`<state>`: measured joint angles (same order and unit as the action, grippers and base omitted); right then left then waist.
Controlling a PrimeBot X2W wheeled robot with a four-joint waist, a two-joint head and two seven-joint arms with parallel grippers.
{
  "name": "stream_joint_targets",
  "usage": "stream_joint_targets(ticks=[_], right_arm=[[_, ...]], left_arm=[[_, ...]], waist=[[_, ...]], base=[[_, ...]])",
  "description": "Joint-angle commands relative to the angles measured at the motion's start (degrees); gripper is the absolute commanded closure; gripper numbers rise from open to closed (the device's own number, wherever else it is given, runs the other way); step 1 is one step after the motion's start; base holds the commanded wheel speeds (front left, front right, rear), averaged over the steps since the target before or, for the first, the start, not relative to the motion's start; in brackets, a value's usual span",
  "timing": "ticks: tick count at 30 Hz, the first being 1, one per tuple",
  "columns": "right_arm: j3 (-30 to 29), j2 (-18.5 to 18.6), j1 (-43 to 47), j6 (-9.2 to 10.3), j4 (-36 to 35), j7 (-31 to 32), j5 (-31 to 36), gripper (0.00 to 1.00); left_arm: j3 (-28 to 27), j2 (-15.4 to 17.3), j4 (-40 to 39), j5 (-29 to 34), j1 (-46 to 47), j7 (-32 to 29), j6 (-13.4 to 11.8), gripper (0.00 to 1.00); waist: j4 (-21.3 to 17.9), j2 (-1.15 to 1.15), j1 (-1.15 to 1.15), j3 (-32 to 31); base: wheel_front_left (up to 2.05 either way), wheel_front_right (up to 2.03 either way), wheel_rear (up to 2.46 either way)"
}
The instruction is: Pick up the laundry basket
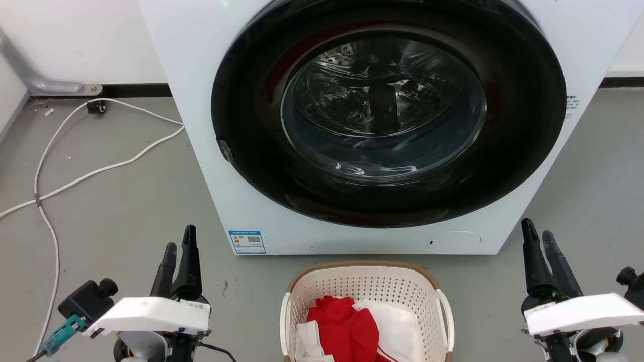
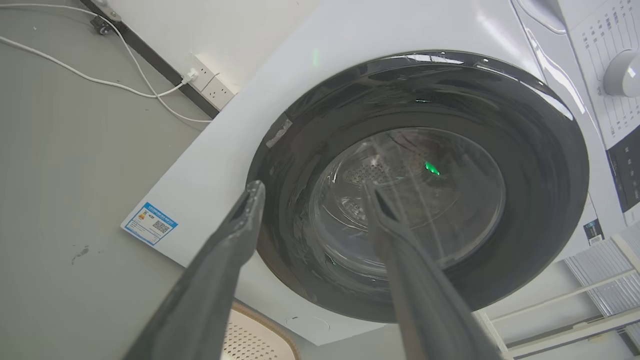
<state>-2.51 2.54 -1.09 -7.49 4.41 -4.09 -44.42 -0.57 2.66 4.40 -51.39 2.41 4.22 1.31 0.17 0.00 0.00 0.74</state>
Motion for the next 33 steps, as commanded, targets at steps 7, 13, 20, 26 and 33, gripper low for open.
stream_joint_targets(ticks=[7, 13, 20, 26, 33], right_arm=[[0.2, 0.3, 0.5, 0.0, -1.9, -2.1, 9.1, 0.0], [0.3, 0.3, 0.8, 0.0, -2.4, -3.1, 13.9, 0.0], [0.4, 0.3, 1.3, 0.0, -3.0, -4.2, 18.8, 0.0], [0.5, 0.3, 1.7, 0.0, -3.5, -4.9, 22.0, 0.0], [0.5, 0.4, 2.2, 0.0, -4.1, -5.9, 26.3, 0.0]], left_arm=[[1.1, 0.2, -2.3, 8.8, -0.5, 2.0, -1.1, 0.0], [1.9, 0.2, -2.8, 13.6, -0.9, 3.0, -1.6, 0.0], [2.6, 0.2, -3.4, 18.7, -1.3, 4.1, -2.3, 0.0], [3.0, 0.3, -3.7, 22.0, -1.5, 4.8, -2.7, 0.0], [3.5, 0.3, -3.9, 26.3, -1.9, 5.8, -3.3, 0.0]], waist=[[0.1, 0.0, 0.0, 0.1], [0.1, 0.0, 0.0, 0.1], [0.1, 0.0, 0.0, 0.2], [0.1, 0.0, 0.0, 0.2], [0.2, 0.0, 0.0, 0.2]], base=[[0.0, 0.0, 0.0], [0.0, 0.0, 0.0], [0.0, 0.0, 0.0], [0.0, 0.0, 0.0], [0.0, 0.0, 0.0]])
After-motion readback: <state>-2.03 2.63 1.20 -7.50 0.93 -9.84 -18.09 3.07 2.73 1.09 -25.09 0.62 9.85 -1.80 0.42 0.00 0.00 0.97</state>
